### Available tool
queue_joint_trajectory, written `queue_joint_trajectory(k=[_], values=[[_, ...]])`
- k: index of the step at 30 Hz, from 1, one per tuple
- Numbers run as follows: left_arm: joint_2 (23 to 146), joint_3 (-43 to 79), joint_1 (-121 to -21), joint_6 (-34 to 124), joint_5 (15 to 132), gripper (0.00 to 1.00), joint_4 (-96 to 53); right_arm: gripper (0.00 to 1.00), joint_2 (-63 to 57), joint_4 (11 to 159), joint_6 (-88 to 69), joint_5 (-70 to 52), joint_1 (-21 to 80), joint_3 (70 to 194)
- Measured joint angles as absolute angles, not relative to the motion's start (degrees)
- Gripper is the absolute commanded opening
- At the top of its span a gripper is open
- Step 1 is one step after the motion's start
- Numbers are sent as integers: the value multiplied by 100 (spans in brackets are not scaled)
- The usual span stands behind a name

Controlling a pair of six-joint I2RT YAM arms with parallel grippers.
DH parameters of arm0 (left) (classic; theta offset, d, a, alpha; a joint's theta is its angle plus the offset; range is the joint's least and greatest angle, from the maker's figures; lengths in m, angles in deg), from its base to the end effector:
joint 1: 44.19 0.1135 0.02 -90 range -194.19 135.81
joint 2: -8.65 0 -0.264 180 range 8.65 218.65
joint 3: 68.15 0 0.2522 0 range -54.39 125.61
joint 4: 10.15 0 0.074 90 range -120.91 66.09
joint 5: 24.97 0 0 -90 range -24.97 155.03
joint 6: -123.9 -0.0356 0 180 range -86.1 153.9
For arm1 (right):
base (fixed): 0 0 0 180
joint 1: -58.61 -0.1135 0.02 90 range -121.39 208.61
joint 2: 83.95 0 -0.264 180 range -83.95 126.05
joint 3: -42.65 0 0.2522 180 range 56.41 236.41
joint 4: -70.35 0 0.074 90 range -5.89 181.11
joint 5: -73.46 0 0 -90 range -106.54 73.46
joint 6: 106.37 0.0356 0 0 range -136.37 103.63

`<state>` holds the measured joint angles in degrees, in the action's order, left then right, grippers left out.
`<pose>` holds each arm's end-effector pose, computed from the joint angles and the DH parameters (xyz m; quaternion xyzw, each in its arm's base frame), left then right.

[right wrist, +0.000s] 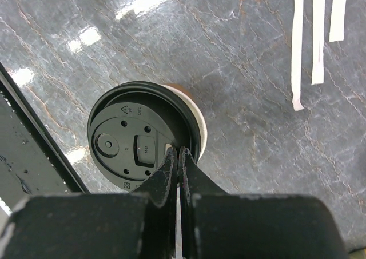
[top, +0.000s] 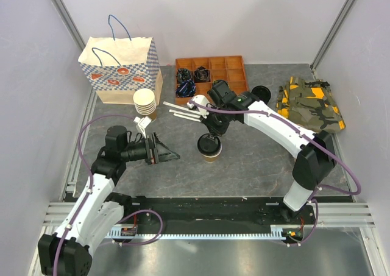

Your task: Pack the takeout coffee

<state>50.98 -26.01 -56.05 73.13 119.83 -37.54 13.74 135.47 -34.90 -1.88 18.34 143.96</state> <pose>0.1514 -0.0615 0.2467 0.0521 0.7942 -0.5535 0.2453 0.2679 0.2388 0.2957 -0.4993 0.8221 0.1675 0.2164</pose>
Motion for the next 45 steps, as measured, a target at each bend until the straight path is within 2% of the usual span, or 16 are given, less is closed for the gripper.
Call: queue_joint_trajectory(k=[28,45], values=[[5423,-2599,-5686,7323,12084,88,-3573,0,1361,12812,-3610,218,2061,13675],[5511,-2599,-5797,7321,12069,87,-3568,0,1352,12974,-3693,301,2105,13723]])
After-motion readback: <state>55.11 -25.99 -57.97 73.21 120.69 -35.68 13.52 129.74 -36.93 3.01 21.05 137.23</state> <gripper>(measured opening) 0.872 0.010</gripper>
